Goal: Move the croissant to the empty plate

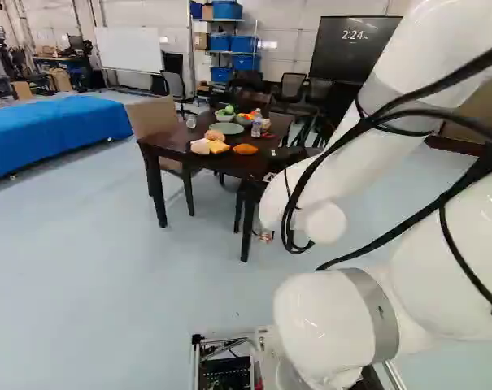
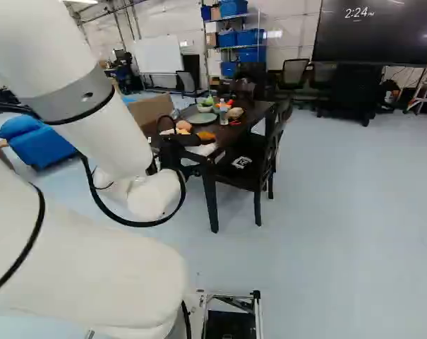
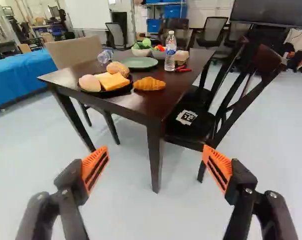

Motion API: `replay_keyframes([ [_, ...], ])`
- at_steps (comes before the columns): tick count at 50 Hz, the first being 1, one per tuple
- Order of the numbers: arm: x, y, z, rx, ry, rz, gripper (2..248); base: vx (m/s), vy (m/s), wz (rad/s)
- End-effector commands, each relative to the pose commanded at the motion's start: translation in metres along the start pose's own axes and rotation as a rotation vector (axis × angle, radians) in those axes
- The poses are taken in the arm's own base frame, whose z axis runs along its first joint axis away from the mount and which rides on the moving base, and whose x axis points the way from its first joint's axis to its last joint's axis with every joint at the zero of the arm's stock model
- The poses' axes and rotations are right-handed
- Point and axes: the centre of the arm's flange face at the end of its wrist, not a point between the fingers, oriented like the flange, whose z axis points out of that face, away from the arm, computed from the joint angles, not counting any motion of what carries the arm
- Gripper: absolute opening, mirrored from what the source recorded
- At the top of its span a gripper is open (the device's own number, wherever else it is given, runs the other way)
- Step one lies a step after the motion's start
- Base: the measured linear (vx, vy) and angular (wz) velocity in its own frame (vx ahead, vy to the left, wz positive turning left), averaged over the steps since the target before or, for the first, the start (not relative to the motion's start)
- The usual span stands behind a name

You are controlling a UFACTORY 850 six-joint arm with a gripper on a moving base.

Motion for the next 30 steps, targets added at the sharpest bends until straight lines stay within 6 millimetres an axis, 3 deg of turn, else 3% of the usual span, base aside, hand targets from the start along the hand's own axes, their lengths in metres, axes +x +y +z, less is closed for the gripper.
replay_keyframes([
  [13, 0.0000, 0.0000, 0.0000, 0.000, 0.000, 0.000, 247, 0.148, 0.026, -0.204],
  [30, 0.0000, 0.0000, 0.0000, 0.000, 0.000, 0.000, 247, 0.145, 0.060, -0.033],
])
